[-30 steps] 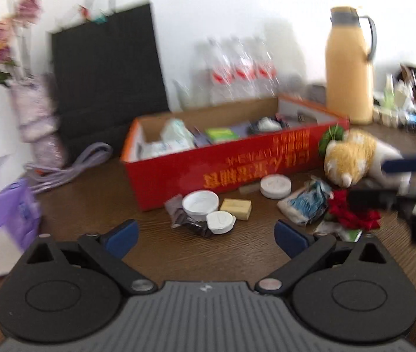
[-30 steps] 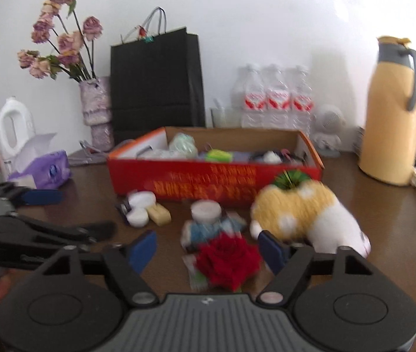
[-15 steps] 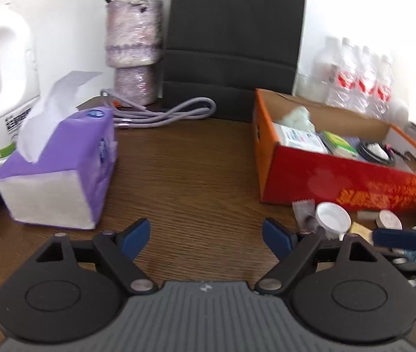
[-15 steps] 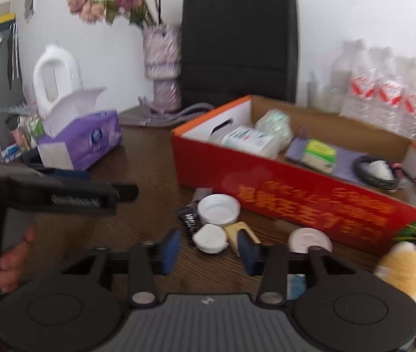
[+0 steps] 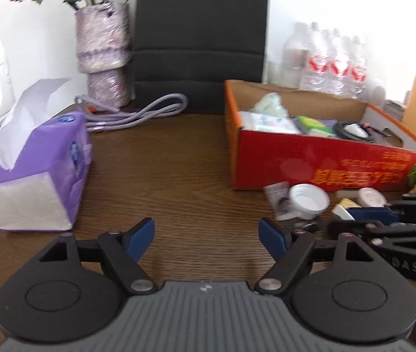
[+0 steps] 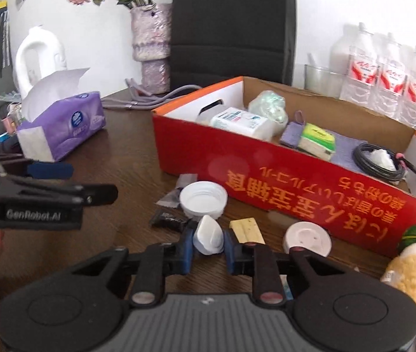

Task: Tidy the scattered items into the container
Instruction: 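Grasp a small white lid with the right tool while the left grasps a clear packet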

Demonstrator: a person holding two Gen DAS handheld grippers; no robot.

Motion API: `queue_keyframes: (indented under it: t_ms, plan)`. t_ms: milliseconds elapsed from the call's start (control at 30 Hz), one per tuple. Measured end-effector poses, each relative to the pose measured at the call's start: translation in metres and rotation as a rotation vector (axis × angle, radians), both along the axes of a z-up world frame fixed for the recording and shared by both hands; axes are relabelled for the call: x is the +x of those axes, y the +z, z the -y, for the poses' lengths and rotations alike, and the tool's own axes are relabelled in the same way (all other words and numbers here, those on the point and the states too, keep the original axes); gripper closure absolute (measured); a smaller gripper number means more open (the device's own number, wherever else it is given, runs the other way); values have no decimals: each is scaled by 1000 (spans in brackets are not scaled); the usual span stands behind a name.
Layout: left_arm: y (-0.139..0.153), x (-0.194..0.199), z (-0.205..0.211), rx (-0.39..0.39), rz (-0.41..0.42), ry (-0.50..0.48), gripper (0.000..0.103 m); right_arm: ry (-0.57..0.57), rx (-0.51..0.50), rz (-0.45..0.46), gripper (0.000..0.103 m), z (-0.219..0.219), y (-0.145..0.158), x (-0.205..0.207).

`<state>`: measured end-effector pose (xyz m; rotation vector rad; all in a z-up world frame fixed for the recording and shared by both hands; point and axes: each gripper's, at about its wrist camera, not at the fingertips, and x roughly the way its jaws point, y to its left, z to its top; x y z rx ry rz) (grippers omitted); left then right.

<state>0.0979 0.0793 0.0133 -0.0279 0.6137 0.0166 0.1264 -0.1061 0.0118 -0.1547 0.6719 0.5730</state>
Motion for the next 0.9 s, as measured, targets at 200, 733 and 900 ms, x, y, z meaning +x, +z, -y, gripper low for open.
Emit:
queue_keyframes:
  t_ms: [200, 733, 900]
  plan:
    - [-4, 12, 35, -16, -51, -119, 35, -59, 78, 79, 82, 26, 23, -16]
    - [-12, 24, 79, 19, -58, -14, 79, -73, 224, 108, 82, 59, 24, -50]
    - [-8, 2, 69, -26, -50, 13, 81, -68, 222, 135, 82, 60, 27, -60]
